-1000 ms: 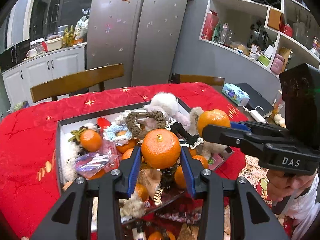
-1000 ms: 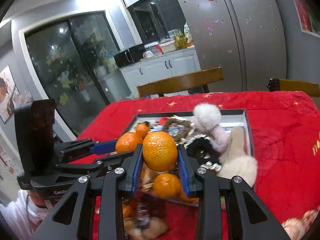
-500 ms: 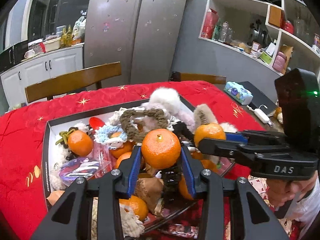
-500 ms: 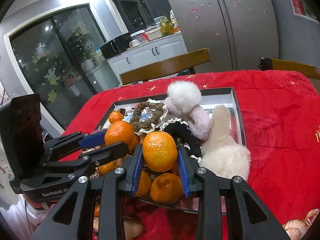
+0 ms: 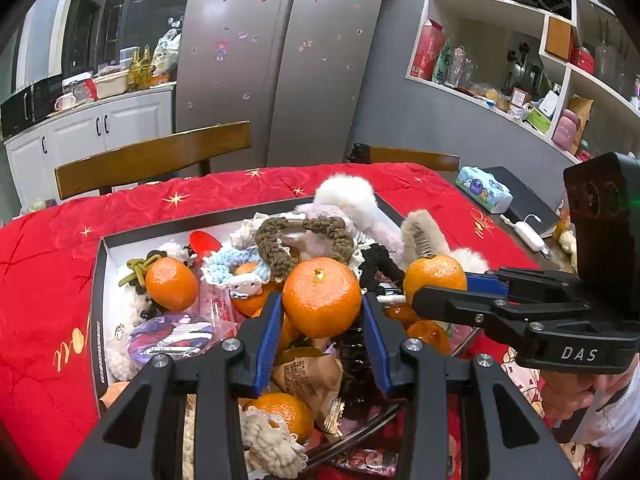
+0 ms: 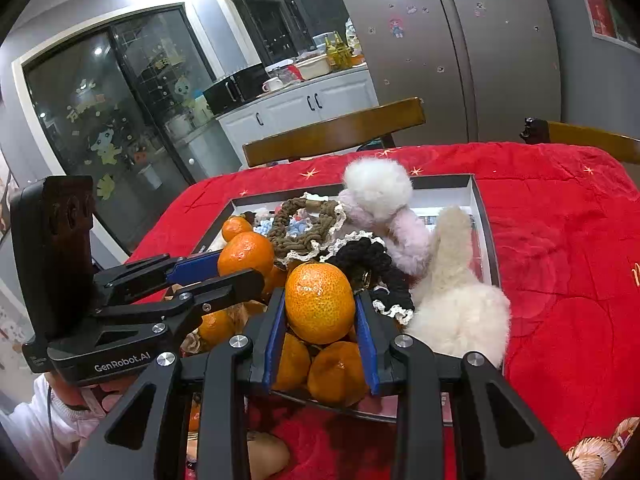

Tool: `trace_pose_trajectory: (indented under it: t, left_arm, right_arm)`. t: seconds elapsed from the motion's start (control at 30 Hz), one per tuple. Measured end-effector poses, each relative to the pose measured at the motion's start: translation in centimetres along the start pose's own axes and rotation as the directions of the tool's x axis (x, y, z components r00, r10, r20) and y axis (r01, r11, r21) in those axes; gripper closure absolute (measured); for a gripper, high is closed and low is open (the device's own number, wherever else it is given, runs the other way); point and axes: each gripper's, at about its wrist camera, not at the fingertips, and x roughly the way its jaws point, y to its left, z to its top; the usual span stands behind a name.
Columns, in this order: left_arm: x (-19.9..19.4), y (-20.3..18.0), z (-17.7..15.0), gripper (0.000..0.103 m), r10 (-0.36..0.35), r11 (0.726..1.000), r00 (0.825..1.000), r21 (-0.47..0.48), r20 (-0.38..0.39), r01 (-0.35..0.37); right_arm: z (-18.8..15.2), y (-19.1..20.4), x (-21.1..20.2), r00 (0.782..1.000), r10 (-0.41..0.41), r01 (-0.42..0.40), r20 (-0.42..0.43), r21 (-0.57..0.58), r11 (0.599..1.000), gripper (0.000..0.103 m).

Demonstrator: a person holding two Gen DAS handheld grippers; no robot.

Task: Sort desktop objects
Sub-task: 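Carry both held oranges over the black box, then lower both held oranges into the black box and open both tools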

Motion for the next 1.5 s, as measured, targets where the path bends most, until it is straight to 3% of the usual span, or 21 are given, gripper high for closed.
trace_pose_trajectory:
  t: [1.07, 1.3, 1.5]
  left_arm:
    - [1.1, -0.4, -0.8, 0.062, 0.000, 1.000, 0.999, 0.014, -0.033, 0.000]
    - [1.2, -0.5, -0.7, 0.062, 0.028, 0.999, 0.999, 0.023, -0.038, -0.027]
    - [1.2, -0.5, -0.7, 0.062, 0.045, 0.999, 0.998, 0.023, -0.050, -0.044]
  right_arm:
    - [-0.3, -0.1, 0.7, 1.000, -0.005, 0.004, -0.016, -0.016, 1.000, 0.069]
    - [-0.2, -0.1, 0.3, 1.000, -0.008, 0.008, -0.009, -0.018, 1.000, 0.069]
    - [-0.1, -0.1, 0.1, 1.000, -0.019, 0.019, 0.010, -0.019, 1.000, 0.054]
